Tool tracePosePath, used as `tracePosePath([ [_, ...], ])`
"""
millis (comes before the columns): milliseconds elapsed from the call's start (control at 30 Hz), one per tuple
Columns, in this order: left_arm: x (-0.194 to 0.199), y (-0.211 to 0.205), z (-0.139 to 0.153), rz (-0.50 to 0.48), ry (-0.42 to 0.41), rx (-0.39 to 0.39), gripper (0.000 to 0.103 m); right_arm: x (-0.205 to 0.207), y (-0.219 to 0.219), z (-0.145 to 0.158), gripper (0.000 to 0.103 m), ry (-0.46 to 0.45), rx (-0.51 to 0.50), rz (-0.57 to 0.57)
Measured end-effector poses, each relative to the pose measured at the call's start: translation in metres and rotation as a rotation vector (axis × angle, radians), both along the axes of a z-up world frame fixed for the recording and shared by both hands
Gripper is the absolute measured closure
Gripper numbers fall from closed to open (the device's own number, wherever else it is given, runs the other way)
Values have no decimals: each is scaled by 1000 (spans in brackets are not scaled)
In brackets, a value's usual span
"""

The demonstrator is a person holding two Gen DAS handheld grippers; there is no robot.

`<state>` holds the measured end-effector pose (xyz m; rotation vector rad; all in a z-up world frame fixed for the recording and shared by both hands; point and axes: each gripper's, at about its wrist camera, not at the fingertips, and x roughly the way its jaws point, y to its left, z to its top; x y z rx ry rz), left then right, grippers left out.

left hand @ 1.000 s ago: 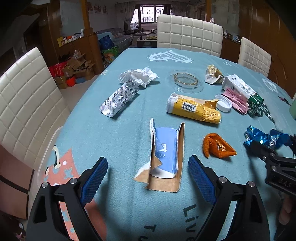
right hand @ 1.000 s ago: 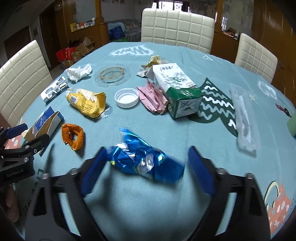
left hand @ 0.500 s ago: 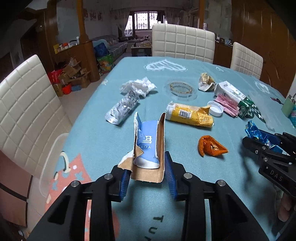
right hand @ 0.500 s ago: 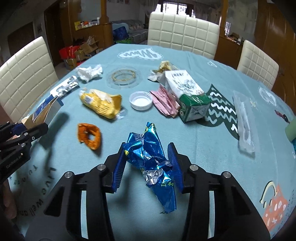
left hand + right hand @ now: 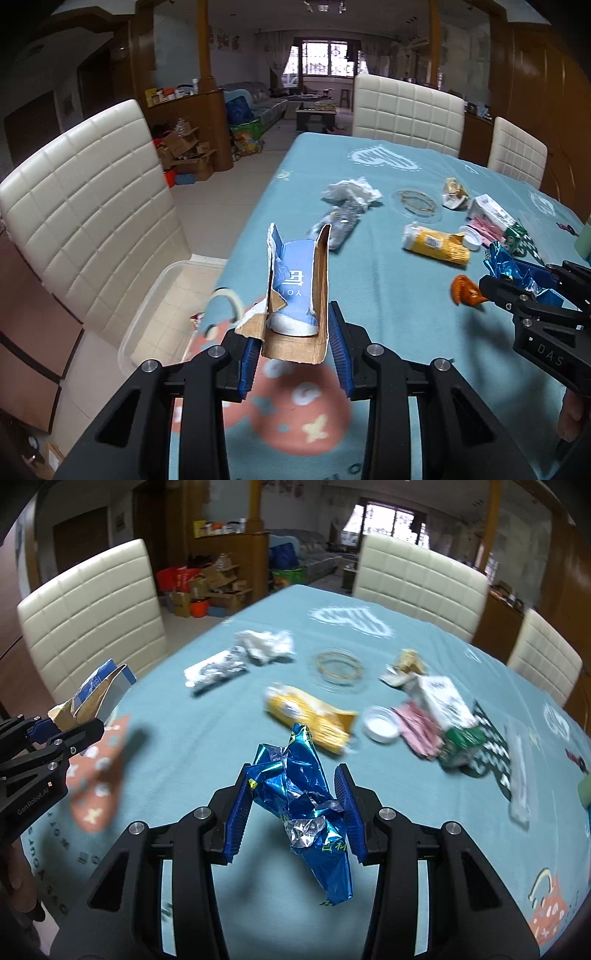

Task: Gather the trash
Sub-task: 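Carry both items to the clear bin and release them from both tools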

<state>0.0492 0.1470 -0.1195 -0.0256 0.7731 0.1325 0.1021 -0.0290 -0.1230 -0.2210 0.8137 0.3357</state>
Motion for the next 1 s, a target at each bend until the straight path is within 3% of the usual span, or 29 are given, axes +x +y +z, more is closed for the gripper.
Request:
tracePosePath([
  [600, -15, 101, -1, 193, -20, 9, 69, 14, 131, 9, 57, -31, -36, 221],
  [1000, 12, 136, -11, 214, -9, 11, 69, 38, 186, 6, 57, -27, -48, 272],
])
